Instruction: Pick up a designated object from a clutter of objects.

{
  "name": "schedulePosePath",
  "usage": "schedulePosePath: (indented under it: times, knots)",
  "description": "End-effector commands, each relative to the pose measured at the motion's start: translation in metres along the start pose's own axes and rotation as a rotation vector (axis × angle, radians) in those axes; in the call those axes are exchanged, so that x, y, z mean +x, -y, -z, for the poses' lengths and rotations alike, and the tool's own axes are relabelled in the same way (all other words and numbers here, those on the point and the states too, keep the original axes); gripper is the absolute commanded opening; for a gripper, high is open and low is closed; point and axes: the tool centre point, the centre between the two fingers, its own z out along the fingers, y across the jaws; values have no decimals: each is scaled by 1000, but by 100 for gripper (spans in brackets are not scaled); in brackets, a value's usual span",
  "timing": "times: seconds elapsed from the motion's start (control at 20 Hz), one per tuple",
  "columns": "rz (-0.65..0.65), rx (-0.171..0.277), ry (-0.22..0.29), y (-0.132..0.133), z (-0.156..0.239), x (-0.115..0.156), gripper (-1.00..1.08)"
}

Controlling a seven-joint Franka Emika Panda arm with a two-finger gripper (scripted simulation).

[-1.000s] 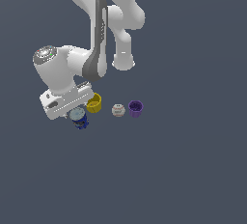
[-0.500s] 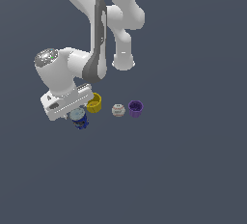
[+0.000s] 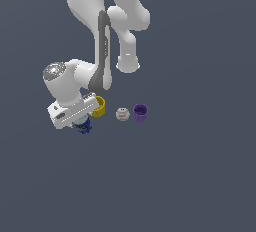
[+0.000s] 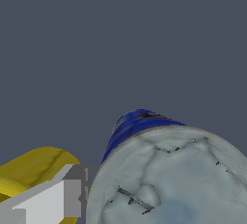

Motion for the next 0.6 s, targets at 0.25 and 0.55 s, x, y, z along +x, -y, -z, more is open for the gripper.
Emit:
schedulePosePath:
  times: [0.25, 0.55]
  knots:
    - [1, -1, -1, -1, -4, 1, -100]
    - [1, -1, -1, -1, -4, 1, -100]
